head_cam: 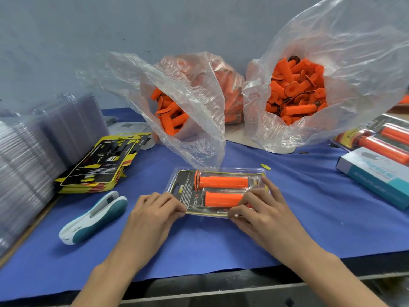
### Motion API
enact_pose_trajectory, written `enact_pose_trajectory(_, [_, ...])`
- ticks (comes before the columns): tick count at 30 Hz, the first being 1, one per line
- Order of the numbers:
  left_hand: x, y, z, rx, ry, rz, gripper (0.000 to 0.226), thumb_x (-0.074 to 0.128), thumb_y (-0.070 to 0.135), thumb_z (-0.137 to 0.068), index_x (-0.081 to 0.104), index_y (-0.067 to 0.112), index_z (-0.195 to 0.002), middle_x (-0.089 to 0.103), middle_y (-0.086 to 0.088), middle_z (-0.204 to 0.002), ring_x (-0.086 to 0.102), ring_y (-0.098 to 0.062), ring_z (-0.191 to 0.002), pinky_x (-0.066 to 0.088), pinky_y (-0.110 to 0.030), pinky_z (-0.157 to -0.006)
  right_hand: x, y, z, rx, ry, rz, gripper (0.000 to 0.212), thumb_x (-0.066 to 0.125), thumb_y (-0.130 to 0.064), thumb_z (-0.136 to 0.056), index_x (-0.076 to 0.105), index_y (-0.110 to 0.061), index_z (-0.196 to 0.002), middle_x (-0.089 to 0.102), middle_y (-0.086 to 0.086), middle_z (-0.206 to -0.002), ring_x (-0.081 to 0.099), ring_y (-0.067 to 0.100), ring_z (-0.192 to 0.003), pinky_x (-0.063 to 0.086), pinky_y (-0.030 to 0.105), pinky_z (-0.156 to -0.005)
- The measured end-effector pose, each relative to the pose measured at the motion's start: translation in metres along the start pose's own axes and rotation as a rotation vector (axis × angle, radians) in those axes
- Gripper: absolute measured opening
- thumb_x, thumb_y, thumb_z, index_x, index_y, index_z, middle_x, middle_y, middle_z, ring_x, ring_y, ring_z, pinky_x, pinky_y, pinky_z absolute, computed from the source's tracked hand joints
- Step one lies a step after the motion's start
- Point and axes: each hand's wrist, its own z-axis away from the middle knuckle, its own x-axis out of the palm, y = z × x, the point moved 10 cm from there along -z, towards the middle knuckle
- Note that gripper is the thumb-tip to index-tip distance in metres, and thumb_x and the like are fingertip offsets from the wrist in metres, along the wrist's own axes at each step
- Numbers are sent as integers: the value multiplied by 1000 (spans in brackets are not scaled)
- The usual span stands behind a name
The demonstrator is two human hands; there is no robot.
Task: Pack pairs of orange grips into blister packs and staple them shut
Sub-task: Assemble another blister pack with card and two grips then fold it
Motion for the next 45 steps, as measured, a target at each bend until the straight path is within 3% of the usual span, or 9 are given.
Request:
enact_pose_trajectory(7, [3, -8, 6, -10, -50, -3, 23, 44, 38, -94, 63, 27, -87, 59, 17, -87, 57, -14, -79, 39, -29, -75, 4, 8, 3, 6, -63, -184, 21, 56, -28, -94, 70, -19, -82, 63, -5, -87, 60, 21, -105, 48, 40, -97])
enact_pose_trajectory(18, [-2, -9, 8, -30, -91, 25, 14, 56, 33, -95, 69, 28, -100, 62, 14, -97, 58, -17, -91, 43, -33, -82, 8, 1, -6, -22, -69, -89, 6, 76, -20, -81, 73, -24, -79, 63, -6, -80, 66, 25, -93, 48, 52, -100])
enact_pose_trajectory(23, [-46, -94, 47, -539, 64, -153, 44, 61, 42, -91, 55, 21, -130, 58, -5, -118, 52, -32, -106, 41, -49, -88, 11, -1, -5, -34, -78, -82, 7, 79, -20, -79, 73, -24, -78, 62, -6, -80, 66, 23, -93, 50, 50, -99])
enact_pose_trajectory(26, [-32, -134, 78, -831, -306, -406, 80, 48, 65, -88, 33, 14, -148, 51, -10, -135, 47, -33, -122, 37, -45, -98, 11, -1, -5, -18, -76, -104, 8, 80, -19, -78, 73, -24, -79, 61, -6, -80, 65, 23, -93, 50, 48, -98])
enact_pose_trajectory(29, [-32, -139, 78, -851, -432, -441, 72, 42, 69, -89, 42, 16, -137, 56, -7, -123, 51, -29, -116, 42, -40, -89, 10, 3, -5, 25, -65, -162, 9, 81, -16, -78, 74, -22, -81, 62, -5, -80, 65, 25, -92, 51, 45, -96])
enact_pose_trajectory(31, [-44, -128, 71, -871, -323, -235, 63, 46, 72, -85, 53, 19, -118, 61, -4, -106, 57, -28, -101, 46, -40, -76, 11, 10, -4, 82, -67, -221, 11, 82, -14, -78, 75, -21, -84, 62, -4, -80, 64, 27, -92, 52, 42, -92])
enact_pose_trajectory(34, [-31, -90, 69, -1102, -113, 679, 76, 62, 82, -62, 65, 16, -99, 70, -11, -75, 65, -29, -60, 48, -33, -50, 14, 19, -4, 152, -90, -296, 11, 81, -14, -80, 75, -20, -87, 62, -5, -82, 61, 27, -96, 52, 39, -87])
enact_pose_trajectory(37, [26, 0, 70, -1198, -463, 1417, 70, 70, 75, -59, 73, 21, -104, 65, -17, -79, 54, -29, -45, 45, -31, -44, 16, 24, -3, 191, -100, -347, 11, 79, -14, -80, 75, -20, -88, 62, -5, -85, 60, 26, -98, 52, 38, -87])
enact_pose_trajectory(45, [52, 54, 58, -1171, -538, 1559, 61, 67, 70, -70, 74, 14, -95, 58, -14, -76, 53, -26, -52, 47, -31, -47, 14, 27, -5, 205, -100, -347, 10, 78, -13, -79, 77, -19, -87, 63, -3, -81, 62, 30, -96, 53, 40, -85])
